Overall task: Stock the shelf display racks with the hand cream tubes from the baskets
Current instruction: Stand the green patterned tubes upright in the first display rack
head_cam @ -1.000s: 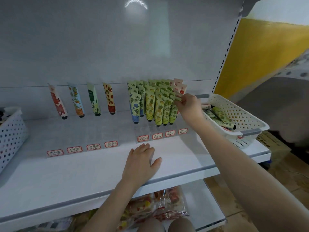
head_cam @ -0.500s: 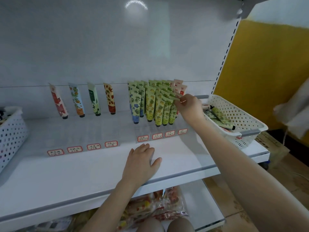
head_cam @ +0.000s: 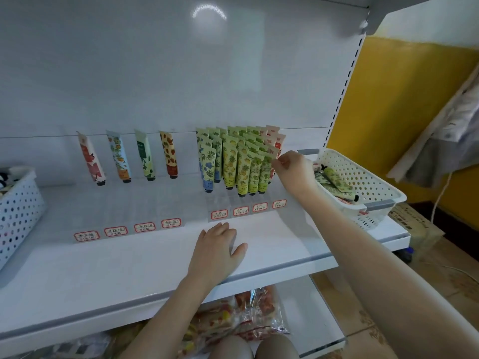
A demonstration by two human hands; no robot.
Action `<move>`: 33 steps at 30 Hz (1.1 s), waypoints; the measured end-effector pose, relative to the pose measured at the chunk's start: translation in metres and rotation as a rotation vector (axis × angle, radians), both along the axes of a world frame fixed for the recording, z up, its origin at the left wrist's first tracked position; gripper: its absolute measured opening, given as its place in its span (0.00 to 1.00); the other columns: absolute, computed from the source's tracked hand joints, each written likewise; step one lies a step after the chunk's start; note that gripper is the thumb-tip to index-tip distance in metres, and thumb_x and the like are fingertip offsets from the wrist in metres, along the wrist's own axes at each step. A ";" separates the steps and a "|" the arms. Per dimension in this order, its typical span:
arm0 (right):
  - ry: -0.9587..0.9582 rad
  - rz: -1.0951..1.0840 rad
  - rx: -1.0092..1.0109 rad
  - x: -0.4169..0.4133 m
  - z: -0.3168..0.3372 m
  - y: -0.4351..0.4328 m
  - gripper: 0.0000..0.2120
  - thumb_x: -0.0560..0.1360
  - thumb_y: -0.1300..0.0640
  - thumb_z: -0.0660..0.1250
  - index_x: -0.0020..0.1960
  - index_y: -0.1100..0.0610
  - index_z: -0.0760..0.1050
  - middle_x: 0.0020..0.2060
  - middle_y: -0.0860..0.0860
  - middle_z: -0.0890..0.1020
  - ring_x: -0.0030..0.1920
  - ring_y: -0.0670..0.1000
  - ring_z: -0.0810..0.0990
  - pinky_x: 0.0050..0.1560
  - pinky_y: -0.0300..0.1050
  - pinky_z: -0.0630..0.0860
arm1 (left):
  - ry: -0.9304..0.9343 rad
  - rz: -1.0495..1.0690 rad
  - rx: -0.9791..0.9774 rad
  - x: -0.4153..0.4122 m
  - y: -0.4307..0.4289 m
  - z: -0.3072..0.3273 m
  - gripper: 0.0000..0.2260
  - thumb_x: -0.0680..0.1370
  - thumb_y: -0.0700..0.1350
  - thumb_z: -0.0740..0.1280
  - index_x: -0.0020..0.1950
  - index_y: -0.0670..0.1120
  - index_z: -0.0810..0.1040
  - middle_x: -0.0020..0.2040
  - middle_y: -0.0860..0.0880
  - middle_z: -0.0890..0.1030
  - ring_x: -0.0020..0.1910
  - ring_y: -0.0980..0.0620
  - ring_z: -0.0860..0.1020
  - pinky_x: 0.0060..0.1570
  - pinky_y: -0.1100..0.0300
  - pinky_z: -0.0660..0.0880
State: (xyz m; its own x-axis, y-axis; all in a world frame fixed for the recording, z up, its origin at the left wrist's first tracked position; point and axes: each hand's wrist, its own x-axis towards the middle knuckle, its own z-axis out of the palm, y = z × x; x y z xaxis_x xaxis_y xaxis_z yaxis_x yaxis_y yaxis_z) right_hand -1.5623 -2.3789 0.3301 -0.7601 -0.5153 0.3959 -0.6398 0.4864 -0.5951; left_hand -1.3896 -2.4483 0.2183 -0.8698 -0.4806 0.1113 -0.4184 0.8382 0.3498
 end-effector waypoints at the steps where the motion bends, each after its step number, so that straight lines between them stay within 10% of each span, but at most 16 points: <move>1: -0.007 0.004 0.001 0.001 0.002 0.002 0.13 0.78 0.58 0.61 0.53 0.68 0.76 0.45 0.62 0.82 0.46 0.61 0.79 0.43 0.47 0.74 | -0.004 0.003 0.026 0.001 0.001 0.002 0.36 0.68 0.65 0.40 0.59 0.46 0.75 0.63 0.50 0.74 0.64 0.52 0.68 0.63 0.57 0.61; 6: -0.048 -0.001 -0.033 -0.002 0.016 0.024 0.14 0.78 0.57 0.61 0.57 0.65 0.75 0.50 0.60 0.81 0.50 0.59 0.79 0.49 0.47 0.74 | 0.197 0.022 0.217 0.008 0.003 0.017 0.12 0.79 0.46 0.61 0.57 0.42 0.78 0.58 0.48 0.78 0.59 0.50 0.73 0.65 0.58 0.66; 18: -0.141 -0.230 0.161 -0.077 0.028 0.133 0.10 0.77 0.58 0.64 0.51 0.64 0.76 0.44 0.60 0.81 0.39 0.54 0.76 0.36 0.42 0.71 | 0.388 -0.199 0.199 -0.070 0.048 0.104 0.16 0.79 0.44 0.63 0.66 0.41 0.73 0.64 0.45 0.75 0.63 0.50 0.72 0.53 0.69 0.61; 28: -0.233 -0.084 0.544 -0.100 0.019 0.133 0.09 0.75 0.60 0.65 0.42 0.67 0.76 0.43 0.63 0.81 0.45 0.61 0.81 0.33 0.41 0.67 | 0.115 -0.267 0.037 -0.183 0.057 0.122 0.10 0.78 0.48 0.63 0.52 0.42 0.75 0.52 0.46 0.78 0.41 0.53 0.75 0.37 0.61 0.72; 33: -0.256 0.018 0.669 -0.110 0.009 0.123 0.16 0.74 0.55 0.68 0.29 0.56 0.69 0.28 0.52 0.74 0.28 0.49 0.70 0.31 0.40 0.68 | -0.034 -0.214 -0.036 -0.236 0.048 0.115 0.10 0.78 0.48 0.62 0.43 0.42 0.72 0.38 0.48 0.75 0.40 0.49 0.75 0.38 0.58 0.70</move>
